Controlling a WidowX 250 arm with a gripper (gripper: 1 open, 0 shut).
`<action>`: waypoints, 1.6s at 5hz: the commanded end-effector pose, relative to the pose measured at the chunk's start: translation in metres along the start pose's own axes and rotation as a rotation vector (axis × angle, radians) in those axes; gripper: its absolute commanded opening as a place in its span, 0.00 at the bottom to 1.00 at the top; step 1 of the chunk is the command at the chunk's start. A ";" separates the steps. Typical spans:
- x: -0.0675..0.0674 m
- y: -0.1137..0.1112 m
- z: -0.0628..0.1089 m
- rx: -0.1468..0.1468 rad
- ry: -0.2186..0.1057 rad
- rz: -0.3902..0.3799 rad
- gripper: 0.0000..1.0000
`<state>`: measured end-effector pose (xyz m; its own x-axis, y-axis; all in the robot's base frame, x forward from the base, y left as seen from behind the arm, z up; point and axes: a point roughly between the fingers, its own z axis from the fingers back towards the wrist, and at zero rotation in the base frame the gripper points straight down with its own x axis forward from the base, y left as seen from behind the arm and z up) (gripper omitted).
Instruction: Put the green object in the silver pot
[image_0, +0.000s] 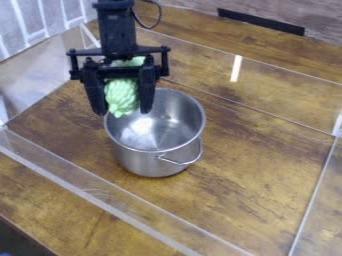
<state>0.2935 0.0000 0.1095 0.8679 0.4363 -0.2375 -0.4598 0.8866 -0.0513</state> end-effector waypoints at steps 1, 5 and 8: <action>-0.004 -0.015 0.014 -0.027 -0.056 -0.169 0.00; 0.002 -0.020 0.007 -0.078 -0.051 -0.302 1.00; 0.014 -0.044 0.028 -0.085 -0.072 -0.262 1.00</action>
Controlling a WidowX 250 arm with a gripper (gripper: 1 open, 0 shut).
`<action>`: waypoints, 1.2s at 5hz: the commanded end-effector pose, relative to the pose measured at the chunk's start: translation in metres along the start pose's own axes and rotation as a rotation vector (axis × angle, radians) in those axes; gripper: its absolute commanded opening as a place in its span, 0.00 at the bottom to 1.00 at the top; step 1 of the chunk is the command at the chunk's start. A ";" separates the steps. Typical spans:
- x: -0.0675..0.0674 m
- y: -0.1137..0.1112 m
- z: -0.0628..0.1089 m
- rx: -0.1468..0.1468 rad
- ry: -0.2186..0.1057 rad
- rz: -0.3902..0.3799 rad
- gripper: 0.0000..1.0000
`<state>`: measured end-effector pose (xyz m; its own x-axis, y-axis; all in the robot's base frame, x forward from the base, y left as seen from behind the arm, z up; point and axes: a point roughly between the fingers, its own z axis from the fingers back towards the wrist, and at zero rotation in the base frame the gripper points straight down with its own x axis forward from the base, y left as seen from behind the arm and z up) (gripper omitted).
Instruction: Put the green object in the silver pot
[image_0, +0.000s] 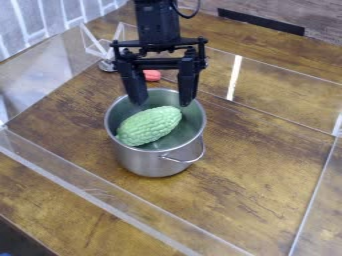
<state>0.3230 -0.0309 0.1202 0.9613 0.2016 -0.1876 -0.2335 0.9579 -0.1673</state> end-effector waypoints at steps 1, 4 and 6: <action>0.012 0.000 0.018 -0.018 -0.055 0.019 1.00; 0.016 0.006 0.009 -0.020 -0.068 0.058 1.00; 0.013 0.014 0.011 -0.005 -0.055 -0.027 1.00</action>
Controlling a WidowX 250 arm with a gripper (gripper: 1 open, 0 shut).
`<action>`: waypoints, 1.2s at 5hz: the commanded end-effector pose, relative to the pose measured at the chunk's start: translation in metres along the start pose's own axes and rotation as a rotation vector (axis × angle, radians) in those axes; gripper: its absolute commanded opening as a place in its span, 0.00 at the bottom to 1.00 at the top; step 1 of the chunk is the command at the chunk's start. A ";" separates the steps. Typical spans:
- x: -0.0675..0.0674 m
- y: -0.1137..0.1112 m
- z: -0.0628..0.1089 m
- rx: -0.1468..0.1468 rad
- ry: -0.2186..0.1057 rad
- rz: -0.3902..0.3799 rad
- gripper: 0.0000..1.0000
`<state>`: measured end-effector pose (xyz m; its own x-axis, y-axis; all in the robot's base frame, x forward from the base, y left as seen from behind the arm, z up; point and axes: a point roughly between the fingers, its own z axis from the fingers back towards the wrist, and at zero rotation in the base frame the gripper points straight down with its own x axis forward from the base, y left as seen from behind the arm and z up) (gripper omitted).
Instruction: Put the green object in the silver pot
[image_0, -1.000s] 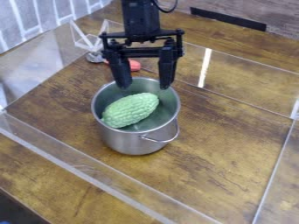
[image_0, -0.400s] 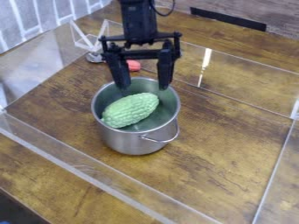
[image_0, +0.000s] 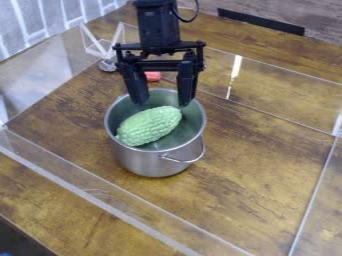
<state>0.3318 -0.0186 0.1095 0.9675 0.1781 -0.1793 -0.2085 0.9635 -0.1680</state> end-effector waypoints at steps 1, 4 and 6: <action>-0.003 0.006 0.013 -0.007 -0.050 0.006 1.00; 0.011 -0.005 -0.013 -0.002 -0.030 0.019 1.00; 0.030 0.001 -0.038 -0.008 -0.031 0.092 0.00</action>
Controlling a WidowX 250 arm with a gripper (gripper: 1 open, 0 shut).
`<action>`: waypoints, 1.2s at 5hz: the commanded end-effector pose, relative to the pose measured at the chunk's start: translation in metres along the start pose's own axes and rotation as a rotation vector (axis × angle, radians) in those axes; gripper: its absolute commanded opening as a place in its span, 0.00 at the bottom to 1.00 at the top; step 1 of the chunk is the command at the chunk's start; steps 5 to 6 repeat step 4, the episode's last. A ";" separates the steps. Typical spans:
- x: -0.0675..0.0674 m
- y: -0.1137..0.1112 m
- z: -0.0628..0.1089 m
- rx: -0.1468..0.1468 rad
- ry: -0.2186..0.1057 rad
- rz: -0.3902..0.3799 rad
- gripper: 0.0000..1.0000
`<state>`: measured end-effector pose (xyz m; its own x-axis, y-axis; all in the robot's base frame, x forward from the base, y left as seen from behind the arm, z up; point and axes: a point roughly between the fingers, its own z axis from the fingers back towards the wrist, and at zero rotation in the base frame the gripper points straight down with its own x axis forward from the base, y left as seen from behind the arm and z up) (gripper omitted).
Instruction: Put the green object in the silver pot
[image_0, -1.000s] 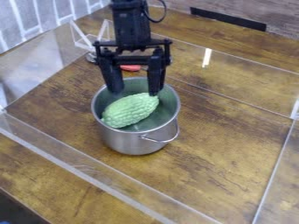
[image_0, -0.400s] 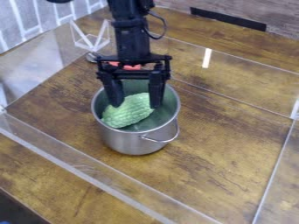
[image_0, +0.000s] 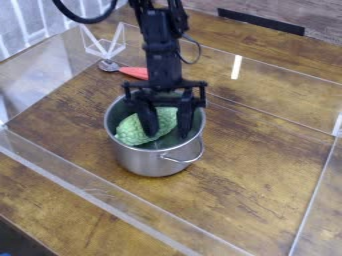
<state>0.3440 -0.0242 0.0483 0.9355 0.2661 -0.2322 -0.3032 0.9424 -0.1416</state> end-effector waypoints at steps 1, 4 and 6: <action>0.014 -0.004 0.027 -0.033 -0.075 0.015 0.00; 0.003 -0.033 0.050 -0.058 -0.079 0.021 1.00; 0.003 -0.033 0.050 -0.058 -0.079 0.021 1.00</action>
